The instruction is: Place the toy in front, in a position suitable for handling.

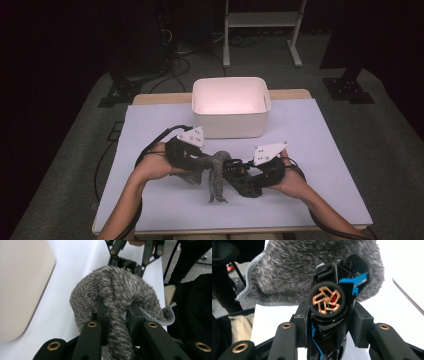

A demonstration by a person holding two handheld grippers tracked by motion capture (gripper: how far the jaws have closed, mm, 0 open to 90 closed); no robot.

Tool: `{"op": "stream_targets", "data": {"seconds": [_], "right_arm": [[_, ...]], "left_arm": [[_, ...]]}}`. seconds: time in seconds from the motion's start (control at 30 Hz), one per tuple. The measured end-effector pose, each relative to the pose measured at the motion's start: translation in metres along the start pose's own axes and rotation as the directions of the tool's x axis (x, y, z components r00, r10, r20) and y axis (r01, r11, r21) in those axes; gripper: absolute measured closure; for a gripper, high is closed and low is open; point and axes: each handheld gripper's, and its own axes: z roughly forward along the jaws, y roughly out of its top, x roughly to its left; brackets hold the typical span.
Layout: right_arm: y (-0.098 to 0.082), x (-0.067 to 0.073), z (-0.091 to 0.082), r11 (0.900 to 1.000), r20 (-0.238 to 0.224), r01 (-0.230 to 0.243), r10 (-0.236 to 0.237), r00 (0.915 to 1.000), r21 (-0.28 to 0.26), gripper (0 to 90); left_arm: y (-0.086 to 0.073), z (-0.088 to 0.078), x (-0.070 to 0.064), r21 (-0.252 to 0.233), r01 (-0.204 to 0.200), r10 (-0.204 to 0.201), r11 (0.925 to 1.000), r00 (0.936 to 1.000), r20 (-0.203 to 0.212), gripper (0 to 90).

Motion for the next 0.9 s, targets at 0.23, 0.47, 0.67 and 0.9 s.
{"op": "stream_targets", "data": {"seconds": [0.23, 0.47, 0.67, 0.9], "right_arm": [[-0.003, -0.001, -0.025, 0.999, 0.014, -0.015, 0.014, 0.9998, 0.047, 55.8], [0.002, 0.001, -0.021, 0.999, -0.005, -0.006, 0.006, 1.0000, 0.053, 56.9], [0.016, 0.000, 0.001, 1.000, -0.021, 0.006, -0.006, 0.9998, 0.012, 56.9], [0.040, 0.002, 0.044, 0.999, -0.068, 0.027, -0.029, 0.9973, -0.020, 56.8]], "left_arm": [[0.009, 0.011, -0.002, 0.020, -0.025, 0.024, 0.9995, 0.9995, 0.022, 76.4], [0.004, 0.009, 0.000, 0.009, -0.008, 0.008, 0.9999, 0.9998, 0.020, 76.4], [-0.009, -0.014, 0.001, -0.007, 0.018, -0.018, 0.9998, 0.9996, -0.019, 76.4], [-0.026, -0.033, -0.003, -0.037, 0.049, -0.050, 0.9981, 0.9979, -0.042, 76.5]]}}
